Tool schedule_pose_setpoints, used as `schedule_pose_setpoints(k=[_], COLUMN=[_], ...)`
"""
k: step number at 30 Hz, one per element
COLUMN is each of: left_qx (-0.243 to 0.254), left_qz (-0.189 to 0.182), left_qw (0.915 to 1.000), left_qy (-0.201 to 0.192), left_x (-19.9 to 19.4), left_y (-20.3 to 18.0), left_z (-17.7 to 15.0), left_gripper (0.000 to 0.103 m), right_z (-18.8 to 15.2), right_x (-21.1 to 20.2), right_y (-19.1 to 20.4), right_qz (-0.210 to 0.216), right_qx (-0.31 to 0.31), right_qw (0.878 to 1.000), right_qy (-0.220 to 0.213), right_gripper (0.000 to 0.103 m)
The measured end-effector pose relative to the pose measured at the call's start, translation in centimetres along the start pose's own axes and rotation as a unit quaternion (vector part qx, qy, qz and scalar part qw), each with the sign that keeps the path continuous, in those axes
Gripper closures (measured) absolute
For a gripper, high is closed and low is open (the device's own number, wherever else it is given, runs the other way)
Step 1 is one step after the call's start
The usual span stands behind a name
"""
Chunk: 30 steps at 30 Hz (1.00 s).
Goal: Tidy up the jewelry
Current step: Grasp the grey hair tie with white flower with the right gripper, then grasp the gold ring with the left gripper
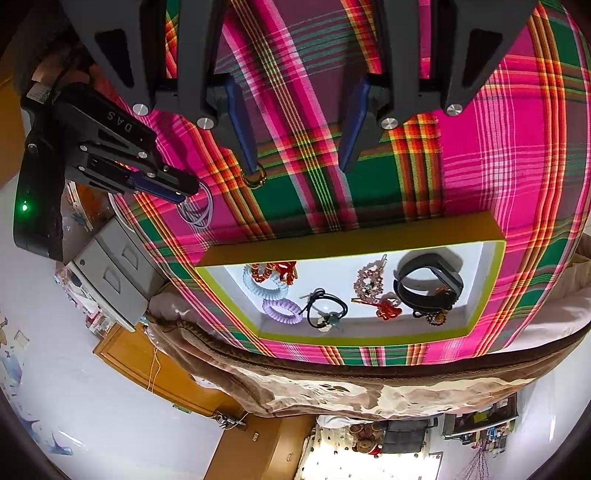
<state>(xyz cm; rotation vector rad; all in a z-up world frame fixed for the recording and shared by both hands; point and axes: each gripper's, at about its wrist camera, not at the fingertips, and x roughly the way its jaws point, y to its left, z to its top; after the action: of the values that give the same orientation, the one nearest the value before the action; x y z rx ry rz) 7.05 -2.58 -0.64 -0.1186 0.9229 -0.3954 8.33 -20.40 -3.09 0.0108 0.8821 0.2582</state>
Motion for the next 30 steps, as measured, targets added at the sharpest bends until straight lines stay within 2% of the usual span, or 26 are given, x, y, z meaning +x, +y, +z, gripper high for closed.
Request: schedule_pose_setpoints(k=[11, 15, 22, 26, 30], left_qx=[0.017, 0.043, 0.074, 0.09, 0.096], left_qz=[-0.018, 0.008, 0.019, 0.046, 0.049], left_qw=[0.9997, 0.9989, 0.9967, 0.9946, 0.9938], left_qy=[0.01, 0.015, 0.026, 0.027, 0.028], left_x=[1.3, 2.2, 3.4, 4.0, 4.3], left_y=[-1.5, -2.7, -4.4, -5.1, -5.5], left_z=[0.0, 0.0, 0.2, 0.4, 0.3], left_gripper=[0.055, 0.055, 0.055, 0.056, 0.056], right_z=[-0.4, -0.6, -0.8, -1.0, -1.1], right_x=[-2.0, -3.0, -4.0, -4.0, -4.3], right_y=[-1.4, -2.0, -2.7, -3.2, -3.6], right_qz=[0.012, 0.015, 0.018, 0.021, 0.027], right_qx=[0.03, 0.039, 0.045, 0.051, 0.057], right_qw=[0.999, 0.998, 0.998, 0.997, 0.996], right_qy=[-0.027, -0.038, -0.05, -0.052, -0.056], right_gripper=[0.085, 0.085, 0.085, 0.085, 0.085])
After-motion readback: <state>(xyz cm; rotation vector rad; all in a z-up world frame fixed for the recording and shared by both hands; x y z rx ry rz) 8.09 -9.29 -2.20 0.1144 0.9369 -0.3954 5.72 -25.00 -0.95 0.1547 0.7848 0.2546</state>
